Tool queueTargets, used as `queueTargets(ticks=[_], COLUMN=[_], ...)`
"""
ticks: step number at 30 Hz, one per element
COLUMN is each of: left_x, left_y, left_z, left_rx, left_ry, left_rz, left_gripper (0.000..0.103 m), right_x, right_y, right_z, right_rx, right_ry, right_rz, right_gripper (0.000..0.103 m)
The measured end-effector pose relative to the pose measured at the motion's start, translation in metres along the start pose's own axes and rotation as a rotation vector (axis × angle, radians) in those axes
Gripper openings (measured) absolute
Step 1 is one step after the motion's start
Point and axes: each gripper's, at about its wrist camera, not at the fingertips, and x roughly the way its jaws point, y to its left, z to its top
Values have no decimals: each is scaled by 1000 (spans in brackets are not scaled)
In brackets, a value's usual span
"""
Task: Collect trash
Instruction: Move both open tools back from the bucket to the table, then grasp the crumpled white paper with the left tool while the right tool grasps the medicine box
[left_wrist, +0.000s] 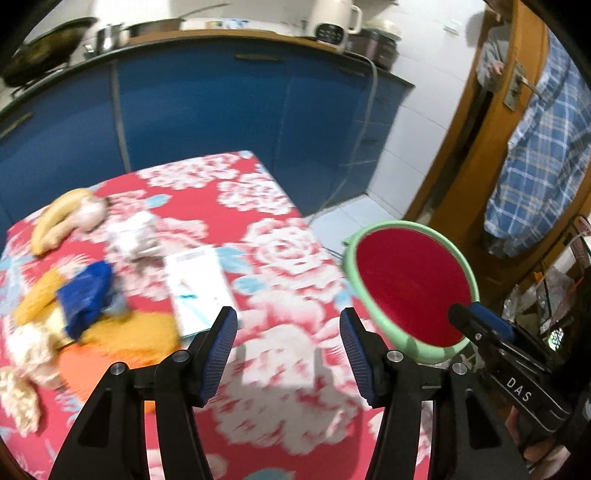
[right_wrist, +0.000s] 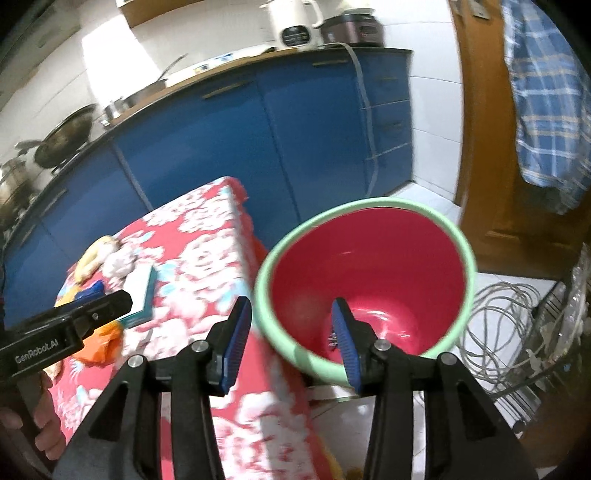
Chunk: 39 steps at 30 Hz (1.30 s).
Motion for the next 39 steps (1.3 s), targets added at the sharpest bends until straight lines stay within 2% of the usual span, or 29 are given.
queueTargets(ticks=[8, 10, 15, 22, 25, 28, 33, 39], left_x=[-35, -42, -57, -71, -75, -75, -69, -58], left_y=[58, 73, 114, 168, 186, 204, 225, 234], left_z=[-17, -22, -38, -58, -67, -75, -84, -87], left_rx=[-109, -136, -211, -317, -351, -386, -442, -462], left_ry=[-40, -47, -62, -77, -84, -80, -64, -46], left_rz=[89, 112, 201, 301, 345, 383, 388, 371], left_gripper=[59, 59, 59, 60, 69, 70, 70, 70], right_x=[7, 11, 25, 50, 60, 70, 87, 100], right_y=[58, 74, 109, 141, 154, 165, 174, 181], right_z=[-2, -3, -6, -8, -9, -9, -4, -2], right_rx=[-94, -122, -178, -210, -227, -244, -239, -245], right_ry=[26, 39, 80, 126, 145, 158, 176, 190], right_rz=[89, 111, 150, 162, 160, 151, 123, 100], right_gripper=[49, 56, 58, 69, 76, 76, 76, 76])
